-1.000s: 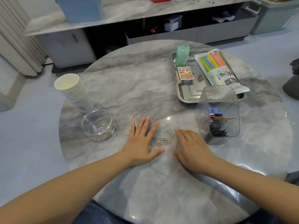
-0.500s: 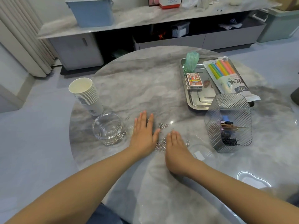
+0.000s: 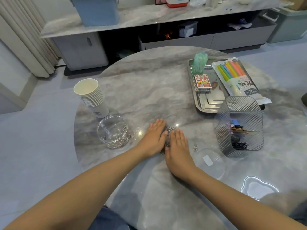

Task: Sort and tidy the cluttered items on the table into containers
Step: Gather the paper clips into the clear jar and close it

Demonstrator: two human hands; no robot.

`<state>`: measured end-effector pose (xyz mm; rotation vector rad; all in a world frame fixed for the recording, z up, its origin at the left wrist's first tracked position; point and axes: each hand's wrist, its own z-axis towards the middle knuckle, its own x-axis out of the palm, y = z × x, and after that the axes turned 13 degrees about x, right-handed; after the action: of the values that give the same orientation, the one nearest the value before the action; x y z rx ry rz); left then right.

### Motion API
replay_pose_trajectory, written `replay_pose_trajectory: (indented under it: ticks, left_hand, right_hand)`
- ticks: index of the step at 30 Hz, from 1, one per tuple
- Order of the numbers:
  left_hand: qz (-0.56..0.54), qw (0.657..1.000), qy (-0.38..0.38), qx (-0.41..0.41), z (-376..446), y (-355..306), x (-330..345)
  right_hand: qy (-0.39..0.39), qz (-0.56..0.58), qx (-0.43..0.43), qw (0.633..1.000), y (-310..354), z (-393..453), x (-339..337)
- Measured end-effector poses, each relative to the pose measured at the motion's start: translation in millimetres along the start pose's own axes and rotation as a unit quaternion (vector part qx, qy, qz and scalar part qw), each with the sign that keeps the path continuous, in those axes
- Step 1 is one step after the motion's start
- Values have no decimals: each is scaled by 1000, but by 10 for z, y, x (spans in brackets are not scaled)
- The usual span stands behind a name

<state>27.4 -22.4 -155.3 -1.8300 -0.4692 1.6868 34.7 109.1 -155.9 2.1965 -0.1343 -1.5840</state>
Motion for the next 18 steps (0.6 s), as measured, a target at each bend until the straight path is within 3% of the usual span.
replay_pose_trajectory:
  ticks: [6, 12, 16, 18]
  left_hand:
    - [28, 998, 36, 34, 59, 7, 11]
    - [27, 993, 80, 78, -9, -104, 82]
    - [-23, 995, 60, 79, -73, -162, 133]
    - [-86, 993, 43, 62, -90, -210, 157]
  right_hand:
    - [-67, 5, 105, 992, -81, -71, 107]
    - [-147, -4, 125, 981, -175, -30, 192]
    - [-134, 1, 143, 981, -194, -52, 163]
    - [-92, 24, 118, 988, -148, -38, 115]
